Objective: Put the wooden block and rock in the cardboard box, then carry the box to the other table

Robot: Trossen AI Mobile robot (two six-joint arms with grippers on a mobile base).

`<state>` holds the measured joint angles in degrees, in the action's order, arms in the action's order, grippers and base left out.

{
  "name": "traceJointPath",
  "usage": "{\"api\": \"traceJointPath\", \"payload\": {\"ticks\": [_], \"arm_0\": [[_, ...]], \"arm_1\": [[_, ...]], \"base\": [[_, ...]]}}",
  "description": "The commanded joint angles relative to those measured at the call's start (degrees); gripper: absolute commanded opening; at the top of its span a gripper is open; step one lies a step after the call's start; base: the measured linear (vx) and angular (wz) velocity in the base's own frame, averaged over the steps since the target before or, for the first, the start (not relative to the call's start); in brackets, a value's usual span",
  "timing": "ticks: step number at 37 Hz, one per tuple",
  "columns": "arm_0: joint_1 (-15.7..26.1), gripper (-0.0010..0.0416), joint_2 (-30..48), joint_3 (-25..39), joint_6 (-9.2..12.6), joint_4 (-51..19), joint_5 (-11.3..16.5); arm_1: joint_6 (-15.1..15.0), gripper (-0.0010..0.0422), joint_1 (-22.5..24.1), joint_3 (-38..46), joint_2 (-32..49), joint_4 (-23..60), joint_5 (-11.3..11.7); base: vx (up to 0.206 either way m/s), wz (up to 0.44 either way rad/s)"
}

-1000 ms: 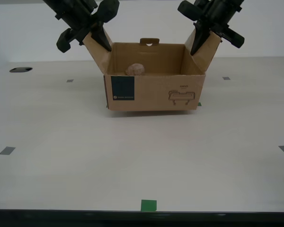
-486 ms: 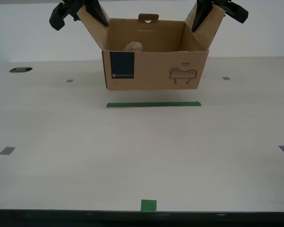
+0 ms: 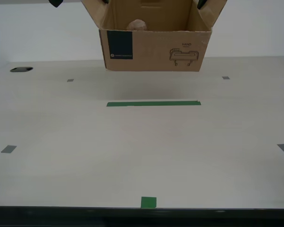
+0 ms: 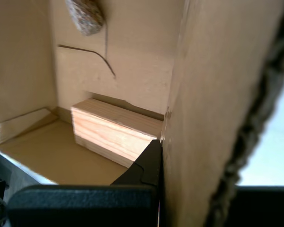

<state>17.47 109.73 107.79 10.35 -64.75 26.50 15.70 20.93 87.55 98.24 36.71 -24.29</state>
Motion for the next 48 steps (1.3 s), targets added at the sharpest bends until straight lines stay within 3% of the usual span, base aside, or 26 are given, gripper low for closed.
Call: {"api": "traceJointPath", "payload": {"ticks": [1,11,36,41,48], "arm_0": [[0.2,-0.0001,-1.4,0.1,0.0,0.1,1.0],[0.3,-0.0001,-3.3,0.1,0.3,0.0,0.7],[0.6,-0.0001,-3.4,0.1,0.1,0.2,0.0],[0.6,-0.0001,-3.4,-0.4,-1.2,0.4,-0.4],[0.6,-0.0001,-3.4,-3.4,-1.3,0.1,-0.5]], "arm_1": [[-0.8,-0.0001,0.2,0.1,-0.1,1.0,-1.7],[-2.7,-0.0001,0.2,0.1,-0.1,1.4,-2.2],[-1.6,-0.0001,0.3,0.1,-0.3,1.8,-2.2],[-1.6,-0.0001,0.2,0.1,-0.3,1.7,-2.2],[-1.6,-0.0001,0.2,0.1,-0.3,1.8,-2.2]], "base": [[-0.033,0.016],[-0.033,0.030],[-0.036,0.019],[-0.054,0.016],[-0.055,0.015]]}}
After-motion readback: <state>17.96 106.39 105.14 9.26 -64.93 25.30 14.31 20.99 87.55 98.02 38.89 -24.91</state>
